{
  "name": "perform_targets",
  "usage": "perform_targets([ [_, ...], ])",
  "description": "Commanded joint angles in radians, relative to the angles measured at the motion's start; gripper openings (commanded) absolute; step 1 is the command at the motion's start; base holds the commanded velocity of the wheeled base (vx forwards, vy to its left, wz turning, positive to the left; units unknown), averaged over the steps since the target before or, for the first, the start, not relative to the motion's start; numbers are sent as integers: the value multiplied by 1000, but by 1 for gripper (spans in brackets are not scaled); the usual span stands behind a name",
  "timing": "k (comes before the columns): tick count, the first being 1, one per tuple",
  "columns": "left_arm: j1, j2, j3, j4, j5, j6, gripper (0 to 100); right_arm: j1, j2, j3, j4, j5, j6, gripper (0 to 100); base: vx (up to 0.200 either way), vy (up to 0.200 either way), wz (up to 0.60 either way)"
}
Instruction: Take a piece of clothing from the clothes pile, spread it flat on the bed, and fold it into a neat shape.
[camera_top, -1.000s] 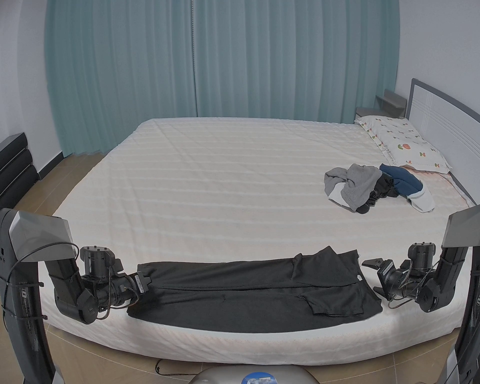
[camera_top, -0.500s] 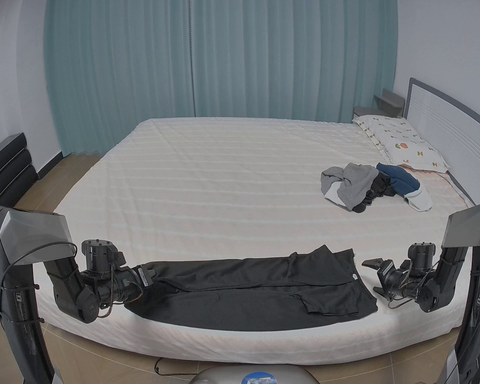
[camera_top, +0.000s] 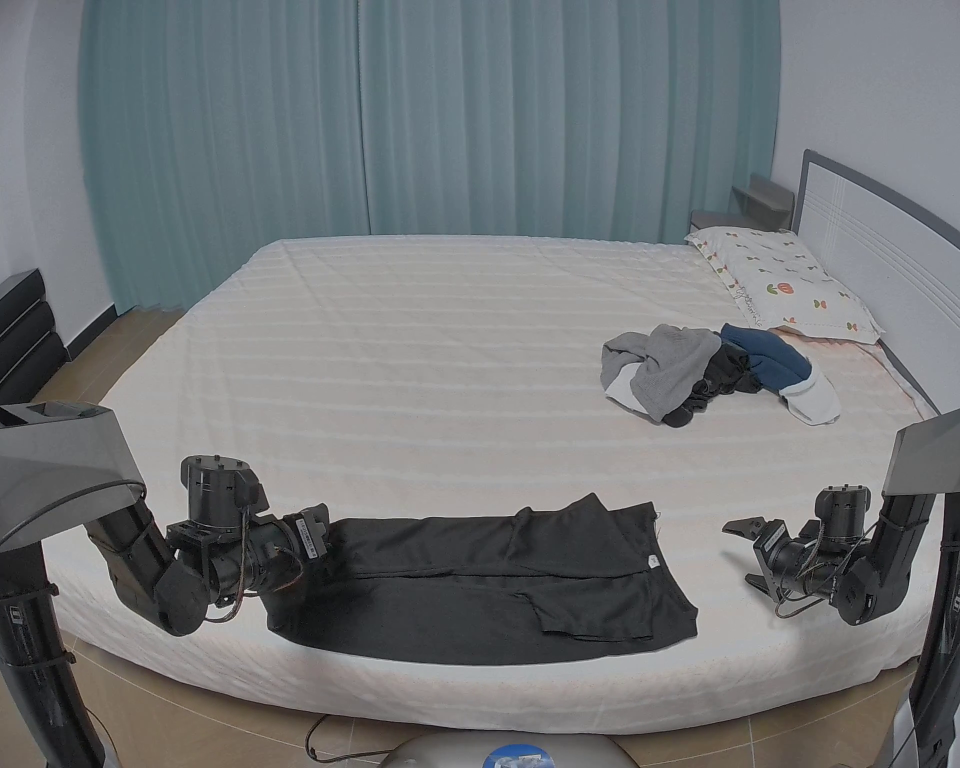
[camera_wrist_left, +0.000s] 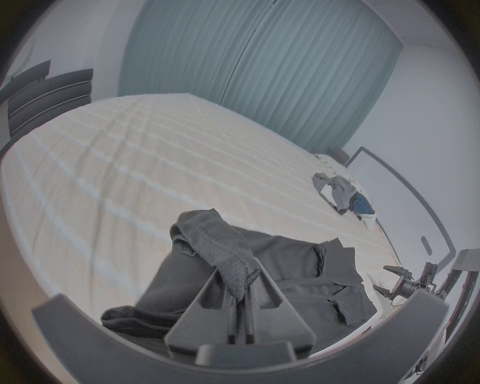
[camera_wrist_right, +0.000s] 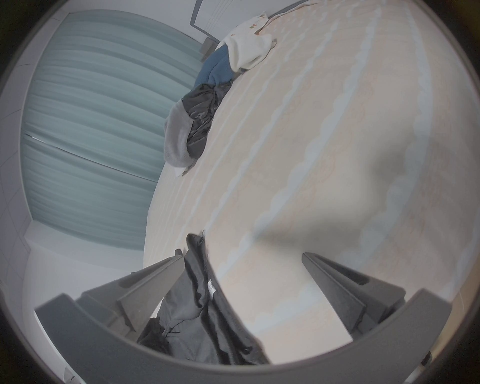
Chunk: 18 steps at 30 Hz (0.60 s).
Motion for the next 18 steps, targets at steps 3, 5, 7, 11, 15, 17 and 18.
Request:
perform_targets([
  [3, -123, -75, -170, 240, 91, -53, 0, 1, 1, 0, 0, 1, 0, 100, 0, -200, 0],
  [5, -154, -72, -210, 306, 117, -57, 0, 1, 1, 0, 0, 1, -2, 100, 0, -200, 0],
  [7, -177, -67, -245, 359, 133, -60, 0, 1, 1, 0, 0, 1, -2, 100, 0, -200, 0],
  [11, -226, -63, -320, 436, 134, -108, 0, 1, 1, 0, 1, 1, -2, 100, 0, -200, 0],
  [15, -272, -51, -384, 527, 134, -122, 0, 1, 1, -1, 1, 1, -3, 100, 0, -200, 0],
  [17, -284, -41, -403, 550, 134, -122, 0, 1, 1, -1, 1, 1, -3, 100, 0, -200, 0],
  [18, -298, -26, -431, 573, 134, -123, 0, 1, 1, -1, 1, 1, -3, 100, 0, -200, 0],
])
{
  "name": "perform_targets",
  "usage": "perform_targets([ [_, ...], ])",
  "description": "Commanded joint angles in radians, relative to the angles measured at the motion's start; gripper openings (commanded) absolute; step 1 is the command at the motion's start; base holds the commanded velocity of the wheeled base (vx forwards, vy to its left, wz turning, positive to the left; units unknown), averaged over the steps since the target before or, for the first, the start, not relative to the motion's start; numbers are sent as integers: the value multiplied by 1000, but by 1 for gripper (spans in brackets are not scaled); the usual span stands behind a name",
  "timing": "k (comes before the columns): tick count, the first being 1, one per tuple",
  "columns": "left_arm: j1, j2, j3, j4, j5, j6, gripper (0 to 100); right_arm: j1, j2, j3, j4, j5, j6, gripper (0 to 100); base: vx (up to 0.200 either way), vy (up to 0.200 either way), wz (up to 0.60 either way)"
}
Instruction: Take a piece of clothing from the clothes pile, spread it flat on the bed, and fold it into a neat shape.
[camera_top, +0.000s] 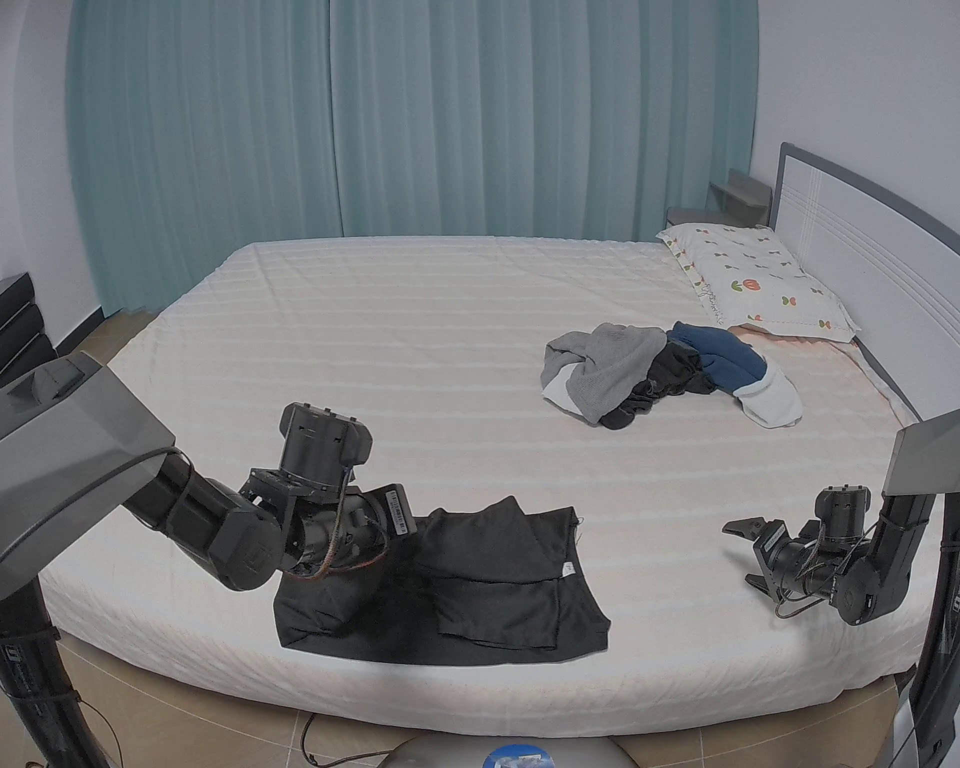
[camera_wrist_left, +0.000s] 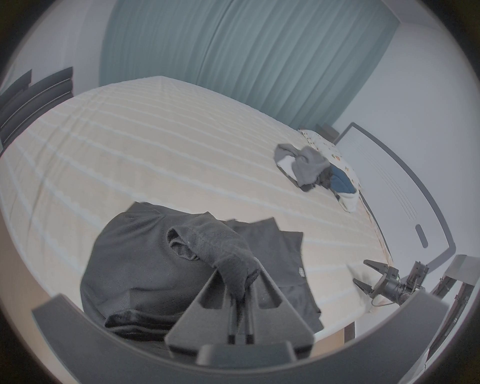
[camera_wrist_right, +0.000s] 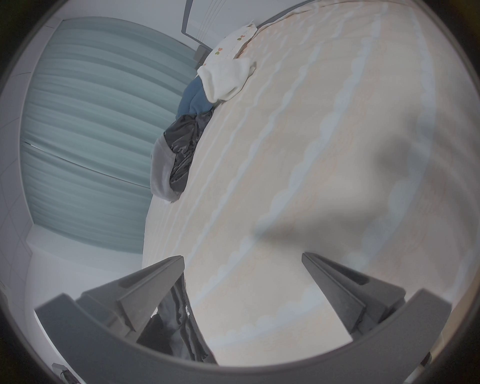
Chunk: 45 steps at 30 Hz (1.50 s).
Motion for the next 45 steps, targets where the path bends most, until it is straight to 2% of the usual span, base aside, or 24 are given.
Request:
perform_targets([
  [1, -55, 41, -84, 43, 1, -7, 0, 0, 1, -1, 0, 1, 0, 100, 0, -200, 0],
  [4, -66, 75, -124, 52, 3, -7, 0, 0, 1, -1, 0, 1, -2, 100, 0, -200, 0],
  [10, -101, 161, -196, 55, 6, -43, 0, 0, 2, -1, 0, 1, -4, 100, 0, 0, 0],
  [13, -112, 210, -226, 53, 41, -65, 0, 0, 2, -3, 0, 1, -7, 100, 0, 0, 0],
  [14, -118, 219, -228, 50, 49, -74, 100, 0, 2, -1, 0, 1, -7, 100, 0, 0, 0],
  [23, -135, 216, -222, 49, 53, -120, 100, 0, 2, -3, 0, 1, -7, 100, 0, 0, 0],
  [29, -115, 99, -113, 43, 49, -157, 100, 0, 2, -1, 0, 1, -7, 100, 0, 0, 0],
  [33, -64, 29, -10, 29, 32, -186, 100, 0, 2, -1, 0, 1, -7, 100, 0, 0, 0],
  [37, -17, -8, 67, -37, -5, -224, 100, 0, 2, -3, 0, 1, -7, 100, 0, 0, 0],
  [45, 94, -16, 287, -281, -121, -343, 100, 0, 1, -10, 11, -1, -8, 100, 0, 0, 0],
])
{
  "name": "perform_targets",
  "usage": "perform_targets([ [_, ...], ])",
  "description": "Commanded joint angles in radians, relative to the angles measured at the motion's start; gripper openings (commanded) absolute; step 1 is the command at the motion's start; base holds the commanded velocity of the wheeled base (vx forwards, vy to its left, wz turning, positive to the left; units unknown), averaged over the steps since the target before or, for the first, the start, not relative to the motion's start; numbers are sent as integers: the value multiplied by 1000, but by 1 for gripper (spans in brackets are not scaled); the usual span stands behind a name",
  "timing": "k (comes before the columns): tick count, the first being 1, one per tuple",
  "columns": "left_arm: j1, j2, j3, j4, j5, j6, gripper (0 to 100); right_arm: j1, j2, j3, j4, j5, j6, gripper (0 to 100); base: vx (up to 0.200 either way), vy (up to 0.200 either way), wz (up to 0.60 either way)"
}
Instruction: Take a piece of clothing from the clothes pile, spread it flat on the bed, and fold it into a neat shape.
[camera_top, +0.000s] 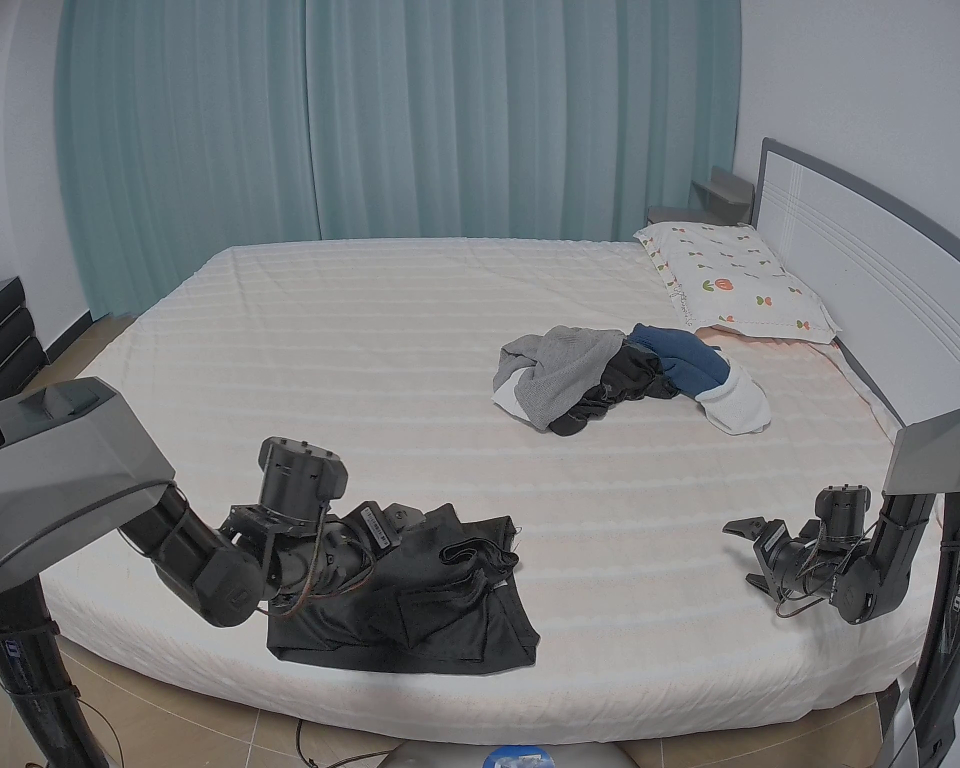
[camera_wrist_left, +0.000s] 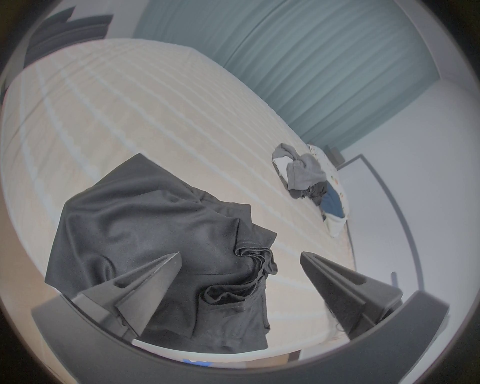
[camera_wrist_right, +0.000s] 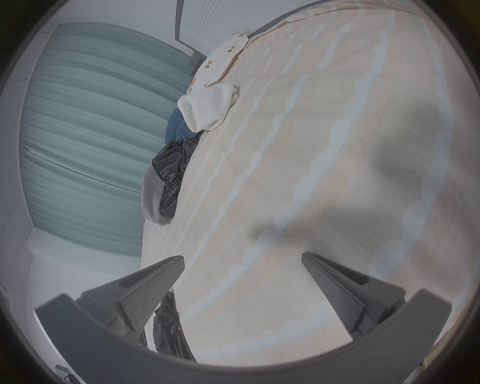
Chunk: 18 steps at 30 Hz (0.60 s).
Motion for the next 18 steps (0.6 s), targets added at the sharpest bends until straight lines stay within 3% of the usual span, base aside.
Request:
perform_targets([
  [1, 75, -19, 127, -102, -68, -65, 100, 0, -1, -6, 5, 0, -1, 100, 0, 0, 0],
  [7, 133, -24, 166, -132, -130, -82, 100, 29, -13, -12, 9, 0, 0, 100, 0, 0, 0],
  [14, 230, -28, 203, -132, -214, -84, 100, 131, -56, 6, 9, -45, -1, 100, 0, 200, 0],
  [18, 273, -25, 218, -134, -251, -81, 100, 189, -108, 29, 35, -107, -15, 100, 0, 200, 0],
])
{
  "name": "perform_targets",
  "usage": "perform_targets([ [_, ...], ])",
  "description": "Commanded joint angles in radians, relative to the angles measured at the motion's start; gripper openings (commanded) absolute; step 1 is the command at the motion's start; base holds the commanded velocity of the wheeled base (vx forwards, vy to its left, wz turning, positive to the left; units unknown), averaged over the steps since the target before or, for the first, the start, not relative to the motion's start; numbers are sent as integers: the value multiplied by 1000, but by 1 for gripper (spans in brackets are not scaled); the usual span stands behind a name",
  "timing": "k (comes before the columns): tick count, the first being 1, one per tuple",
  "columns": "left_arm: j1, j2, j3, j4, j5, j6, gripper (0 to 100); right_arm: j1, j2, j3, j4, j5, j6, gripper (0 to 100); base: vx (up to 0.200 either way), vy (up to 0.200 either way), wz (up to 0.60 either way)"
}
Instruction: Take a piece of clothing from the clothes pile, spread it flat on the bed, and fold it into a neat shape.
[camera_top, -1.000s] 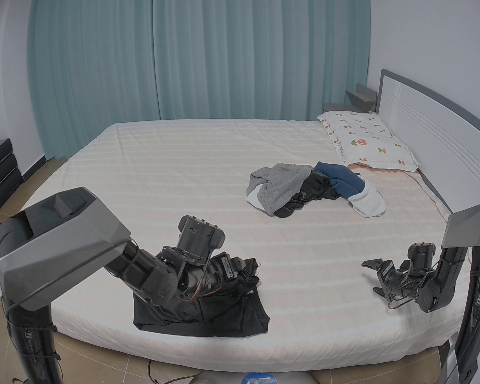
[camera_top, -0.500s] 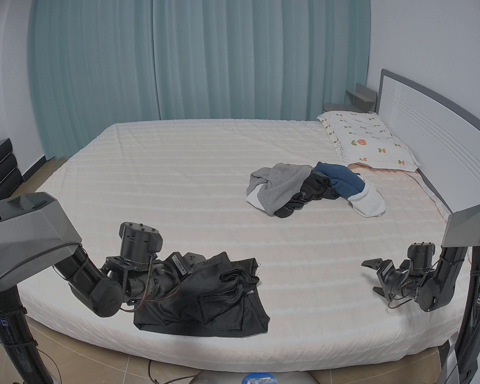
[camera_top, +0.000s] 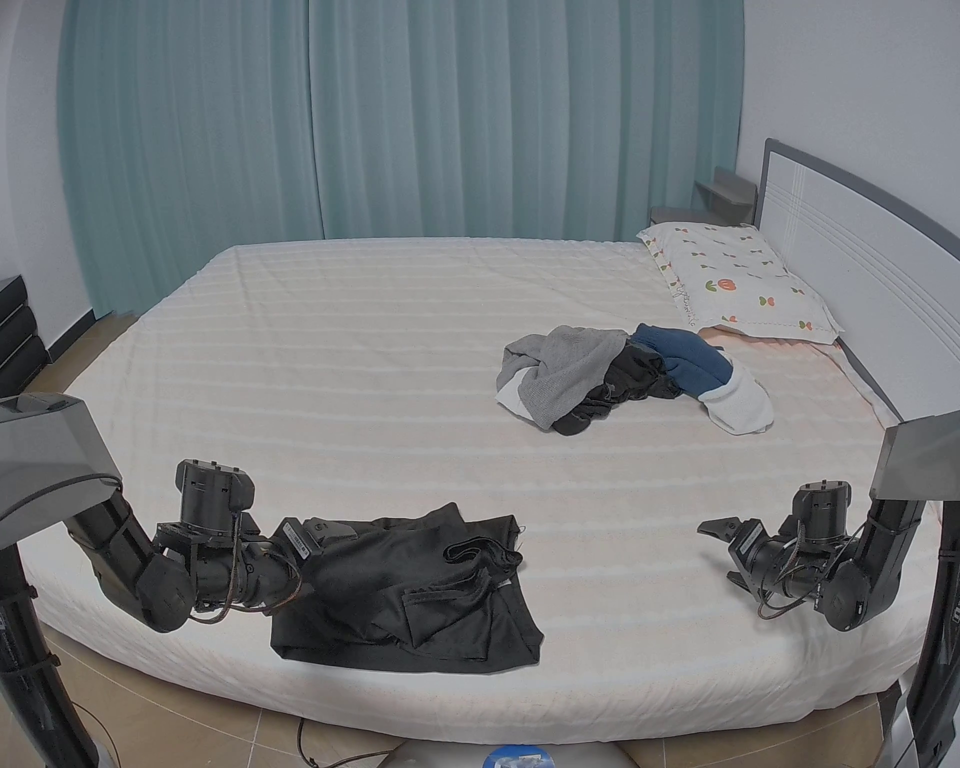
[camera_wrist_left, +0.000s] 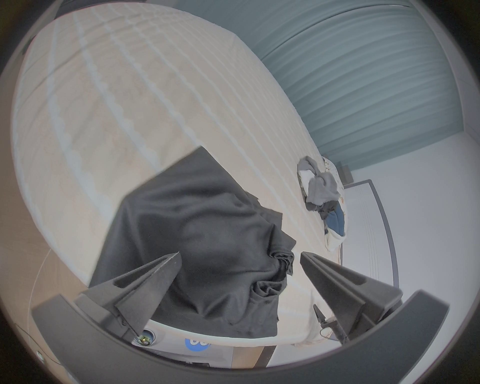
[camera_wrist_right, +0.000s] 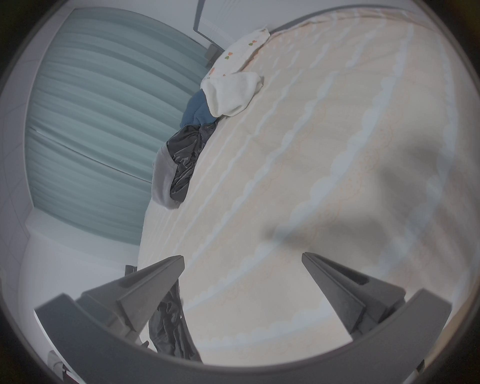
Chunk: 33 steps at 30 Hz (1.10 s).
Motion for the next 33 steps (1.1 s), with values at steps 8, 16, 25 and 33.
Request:
perform_targets([
  [8, 58, 30, 16, -40, -17, 5, 100, 185, -122, -8, 138, -125, -14, 100, 0, 200, 0],
  [16, 64, 102, 16, -124, -15, 7, 100, 326, -111, -155, 302, -189, -43, 100, 0, 200, 0],
  [25, 63, 109, 19, -146, -17, 7, 100, 397, -109, -197, 351, -234, -259, 100, 0, 200, 0],
  [33, 61, 112, 7, -146, -15, 7, 100, 455, -114, -175, 350, -335, -327, 100, 0, 75, 0],
])
